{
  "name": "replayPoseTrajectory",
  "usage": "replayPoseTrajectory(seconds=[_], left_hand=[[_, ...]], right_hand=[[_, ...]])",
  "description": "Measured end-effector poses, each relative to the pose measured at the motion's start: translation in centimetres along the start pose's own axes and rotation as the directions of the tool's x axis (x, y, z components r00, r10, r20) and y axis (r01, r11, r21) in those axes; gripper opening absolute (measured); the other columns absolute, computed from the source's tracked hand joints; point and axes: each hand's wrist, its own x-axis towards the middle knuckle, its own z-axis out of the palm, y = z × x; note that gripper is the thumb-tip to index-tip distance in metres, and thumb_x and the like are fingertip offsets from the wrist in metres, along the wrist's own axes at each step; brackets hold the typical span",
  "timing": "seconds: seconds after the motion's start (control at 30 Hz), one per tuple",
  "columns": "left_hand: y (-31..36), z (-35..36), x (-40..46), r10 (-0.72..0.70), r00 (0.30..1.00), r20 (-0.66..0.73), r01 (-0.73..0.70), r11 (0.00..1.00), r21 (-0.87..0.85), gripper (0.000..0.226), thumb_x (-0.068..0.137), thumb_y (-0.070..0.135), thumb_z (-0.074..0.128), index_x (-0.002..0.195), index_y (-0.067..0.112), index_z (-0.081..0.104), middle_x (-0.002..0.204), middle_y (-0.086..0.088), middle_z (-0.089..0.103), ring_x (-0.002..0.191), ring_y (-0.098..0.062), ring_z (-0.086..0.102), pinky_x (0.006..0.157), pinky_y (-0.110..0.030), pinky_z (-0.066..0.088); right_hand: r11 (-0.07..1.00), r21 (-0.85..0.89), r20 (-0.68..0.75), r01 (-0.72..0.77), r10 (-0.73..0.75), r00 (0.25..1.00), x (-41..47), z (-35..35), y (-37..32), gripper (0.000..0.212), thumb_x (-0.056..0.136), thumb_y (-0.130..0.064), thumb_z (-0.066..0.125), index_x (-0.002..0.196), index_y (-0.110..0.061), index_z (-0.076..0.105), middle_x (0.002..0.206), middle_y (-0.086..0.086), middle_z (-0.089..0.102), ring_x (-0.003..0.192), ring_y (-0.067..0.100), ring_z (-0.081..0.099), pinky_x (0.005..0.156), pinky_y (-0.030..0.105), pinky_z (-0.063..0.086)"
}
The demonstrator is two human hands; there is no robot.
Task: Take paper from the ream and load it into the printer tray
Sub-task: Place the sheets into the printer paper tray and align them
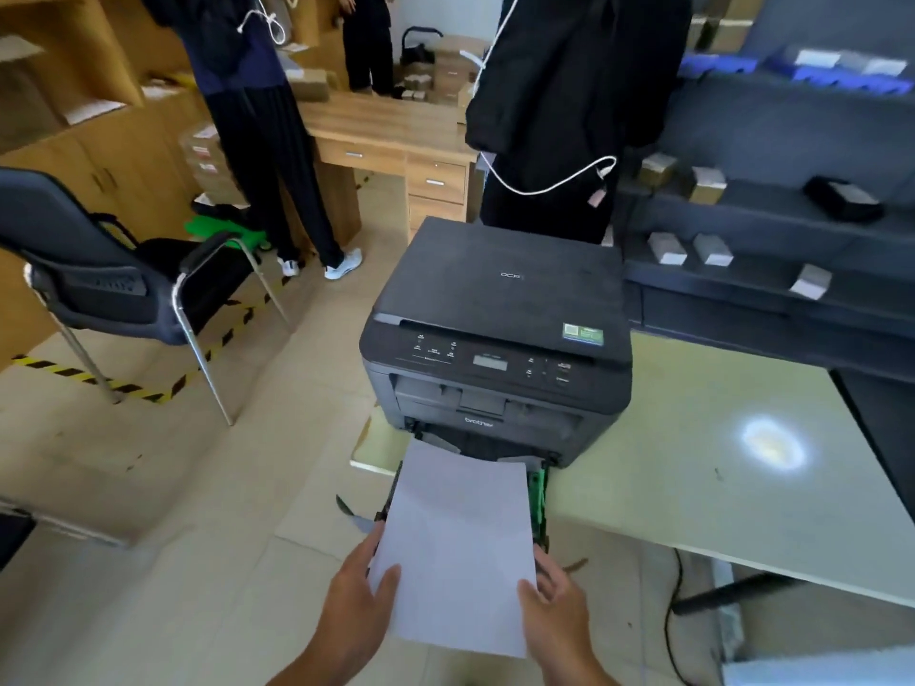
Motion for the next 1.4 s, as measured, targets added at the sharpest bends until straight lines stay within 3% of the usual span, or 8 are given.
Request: replayPoseTrajectory(seconds=[0.17,0.3,0.53,0.7,0.8,1.07,1.23,1.4], left_hand=[[0.5,1.2,2.0,-0.027,0.997,0.072,0.028,0.999,-0.015,0.050,0.094,0.015,0.060,0.141,0.023,0.048,0.130,0.008,0.061,0.115,-0.011,0.060,0.098,-0.027,0.047],[0.7,1.6,3.7,-0.047,0.993,0.111,0.048,0.999,-0.015,0.050,0.095,0.013,0.059,0.143,0.017,0.047,0.132,0.003,0.059,0.116,-0.014,0.059,0.101,-0.029,0.046],[1.4,0.8,5.9,-0.058,0.988,0.142,0.065,0.997,-0.044,0.049,0.094,0.012,0.060,0.141,0.021,0.049,0.128,0.004,0.065,0.115,-0.013,0.062,0.105,-0.042,0.048],[2.7,0.6,7.7,-0.054,0.985,0.164,0.058,0.998,-0.022,0.042,0.094,0.009,0.057,0.133,0.026,0.053,0.120,0.008,0.066,0.108,-0.009,0.063,0.102,-0.038,0.050],[3.0,0.9,8.9,-0.071,0.981,0.179,0.071,0.997,0.011,0.042,0.094,0.010,0.057,0.134,0.021,0.055,0.118,0.003,0.068,0.107,-0.013,0.063,0.099,-0.039,0.051],[3.1,1.1,11.5,-0.104,0.988,0.116,0.097,0.993,0.065,0.028,0.093,0.008,0.059,0.120,0.012,0.066,0.097,-0.002,0.072,0.084,-0.019,0.066,0.075,-0.027,0.052],[2.5,1.2,12.7,-0.165,0.981,0.105,0.165,0.986,0.001,0.029,0.095,0.002,0.056,0.123,0.005,0.062,0.111,-0.014,0.069,0.073,-0.027,0.075,0.045,-0.016,0.051],[2.1,1.3,13.4,-0.174,0.980,0.097,0.173,0.985,0.012,0.025,0.095,0.001,0.056,0.117,0.009,0.064,0.101,-0.017,0.072,0.066,-0.016,0.074,0.044,-0.011,0.046]], right_hand=[[0.999,0.034,-0.069,-0.026,0.028,0.997,1.4,-0.3,-0.7,0.043,0.092,0.007,0.054,0.128,-0.014,0.062,0.104,0.005,0.073,0.084,0.008,0.068,0.092,0.042,0.056],[0.998,0.045,-0.087,-0.039,0.043,0.995,2.3,-0.2,-1.2,0.041,0.093,0.006,0.053,0.124,-0.020,0.063,0.091,-0.012,0.072,0.082,0.007,0.070,0.073,0.027,0.060],[0.999,0.039,-0.076,-0.017,0.020,0.997,3.6,0.9,-2.3,0.047,0.096,0.009,0.046,0.117,-0.030,0.060,0.088,-0.021,0.069,0.081,-0.002,0.067,0.063,0.015,0.056],[1.000,0.019,-0.105,0.007,-0.005,0.994,5.2,1.6,-3.0,0.045,0.094,0.008,0.048,0.117,-0.029,0.061,0.097,-0.007,0.071,0.089,0.007,0.069,0.079,0.030,0.059],[1.000,0.009,-0.112,-0.012,0.013,0.994,6.5,1.9,-3.2,0.048,0.094,0.004,0.049,0.134,-0.021,0.059,0.122,0.008,0.069,0.109,0.022,0.067,0.094,0.044,0.056],[0.998,0.059,-0.171,-0.015,0.025,0.985,9.7,2.4,-4.6,0.043,0.095,0.005,0.051,0.133,-0.014,0.059,0.087,-0.010,0.066,0.078,0.013,0.065,0.086,0.039,0.055],[0.994,0.100,-0.186,-0.035,0.053,0.981,12.2,3.4,-4.4,0.042,0.095,0.003,0.050,0.131,-0.015,0.059,0.102,0.000,0.069,0.086,0.018,0.067,0.091,0.039,0.056],[0.997,0.079,-0.209,-0.011,0.028,0.977,14.1,4.6,-4.0,0.044,0.097,0.000,0.050,0.136,-0.020,0.057,0.122,0.005,0.068,0.100,0.021,0.066,0.098,0.040,0.053]])
